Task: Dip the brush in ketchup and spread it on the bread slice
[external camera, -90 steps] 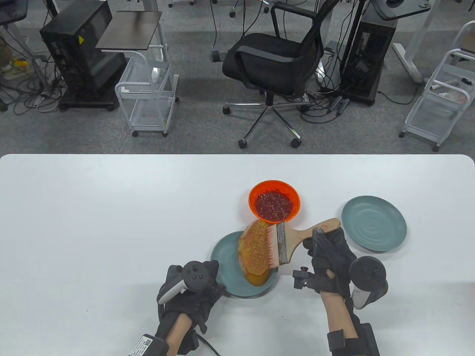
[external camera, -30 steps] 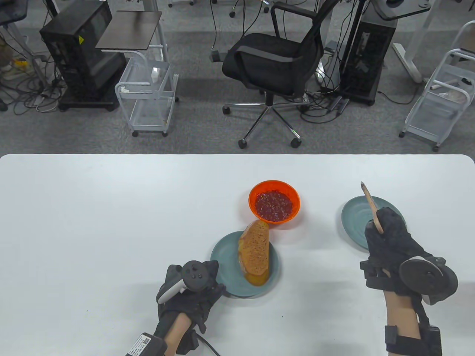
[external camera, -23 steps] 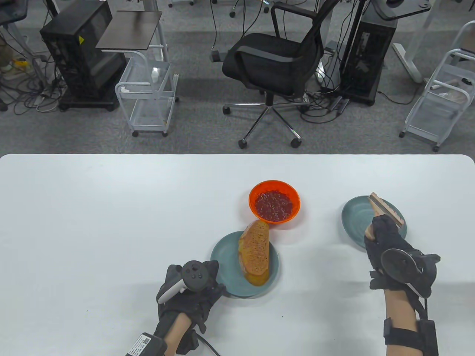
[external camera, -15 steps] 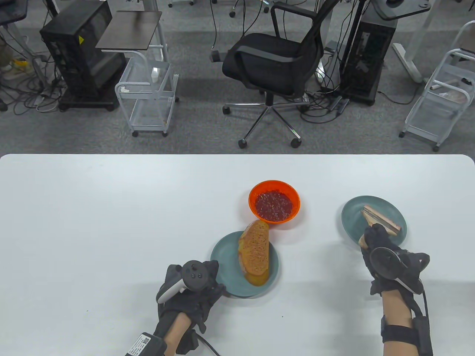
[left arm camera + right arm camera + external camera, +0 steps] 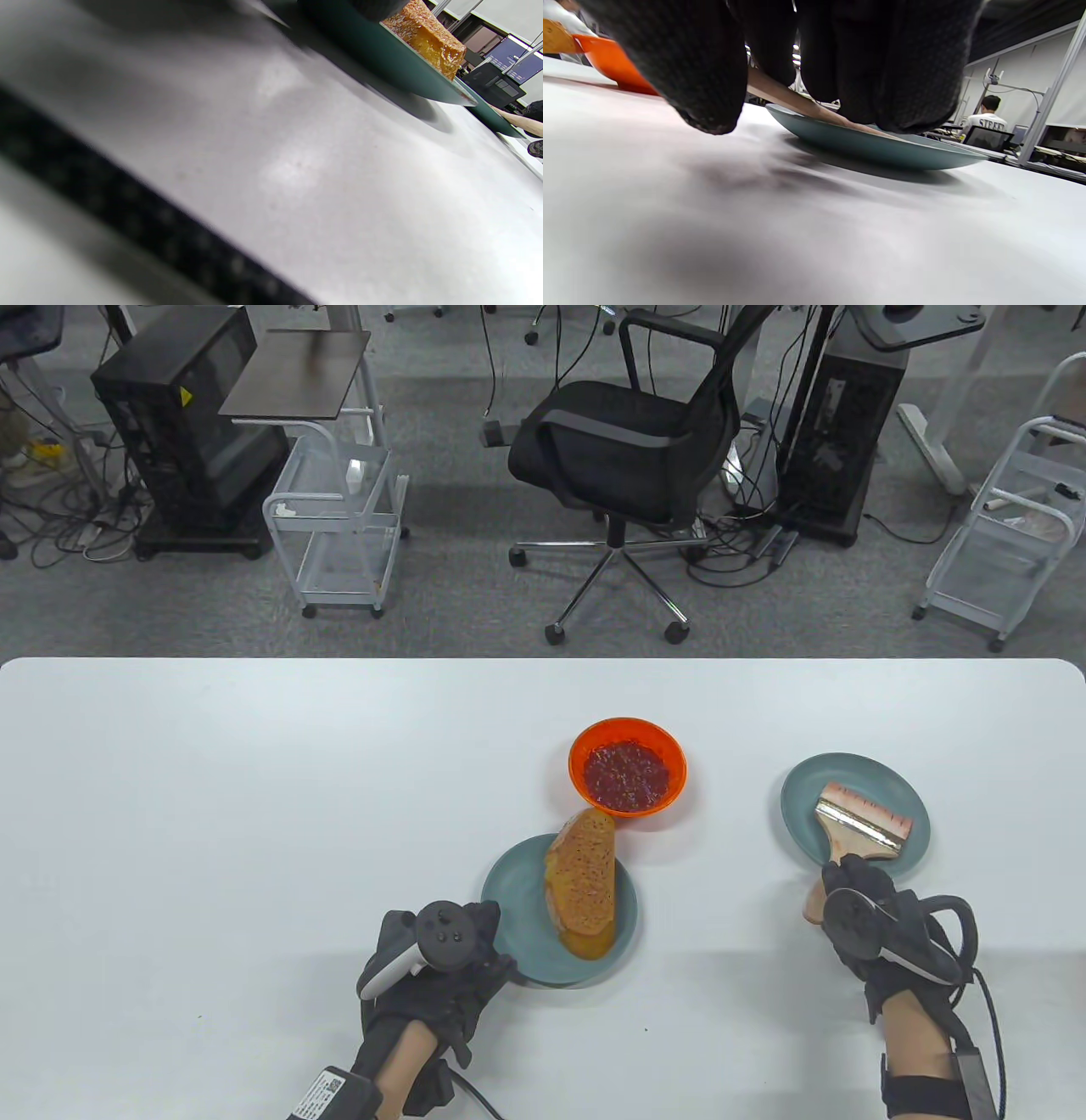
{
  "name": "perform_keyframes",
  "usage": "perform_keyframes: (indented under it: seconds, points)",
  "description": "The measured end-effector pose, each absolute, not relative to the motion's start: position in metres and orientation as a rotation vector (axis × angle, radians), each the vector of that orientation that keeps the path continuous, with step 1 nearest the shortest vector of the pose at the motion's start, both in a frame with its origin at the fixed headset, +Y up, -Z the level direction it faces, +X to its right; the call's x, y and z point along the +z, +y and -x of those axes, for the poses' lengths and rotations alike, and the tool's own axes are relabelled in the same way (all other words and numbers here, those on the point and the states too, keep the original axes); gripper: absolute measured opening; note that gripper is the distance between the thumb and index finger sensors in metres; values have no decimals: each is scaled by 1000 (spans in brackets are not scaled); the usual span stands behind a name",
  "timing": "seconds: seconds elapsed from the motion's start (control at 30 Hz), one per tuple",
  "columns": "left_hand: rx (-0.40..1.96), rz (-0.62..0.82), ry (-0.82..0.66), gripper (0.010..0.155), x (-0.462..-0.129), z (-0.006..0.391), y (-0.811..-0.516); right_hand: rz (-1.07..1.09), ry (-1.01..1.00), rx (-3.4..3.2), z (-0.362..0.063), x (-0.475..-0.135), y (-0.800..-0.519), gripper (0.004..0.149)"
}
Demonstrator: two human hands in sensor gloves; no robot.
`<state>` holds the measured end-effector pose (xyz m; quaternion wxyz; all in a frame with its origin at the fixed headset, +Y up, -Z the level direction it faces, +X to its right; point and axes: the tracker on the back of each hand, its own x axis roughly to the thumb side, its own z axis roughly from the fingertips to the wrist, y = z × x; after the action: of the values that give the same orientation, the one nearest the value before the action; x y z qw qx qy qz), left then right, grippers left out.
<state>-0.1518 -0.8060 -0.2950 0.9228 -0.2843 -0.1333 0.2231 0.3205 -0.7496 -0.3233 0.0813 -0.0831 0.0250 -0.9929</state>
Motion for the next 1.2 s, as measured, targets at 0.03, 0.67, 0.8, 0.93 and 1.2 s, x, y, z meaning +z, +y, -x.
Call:
perform_keyframes:
  seconds: [0.03,0.67,0.8,0.93,1.2]
  points:
    - [462,584,-274,69,-295,152,-806,229,60,-2973,-321,-322,-748,58]
    - [732,248,-180,80,-298,208,-766,192,946,-3333,-211,-277,-677,59]
    - [610,177,-127,84,-298,216,-756,159,869,-3300,-187,-288,-692,66]
    - [508,132,-63,85,-296,223,-756,248,767,-3279,-169,-297,-714,71]
    - [357,163,-50,84,-298,219,-762,282,387,-3326,-162,-306,-752,75]
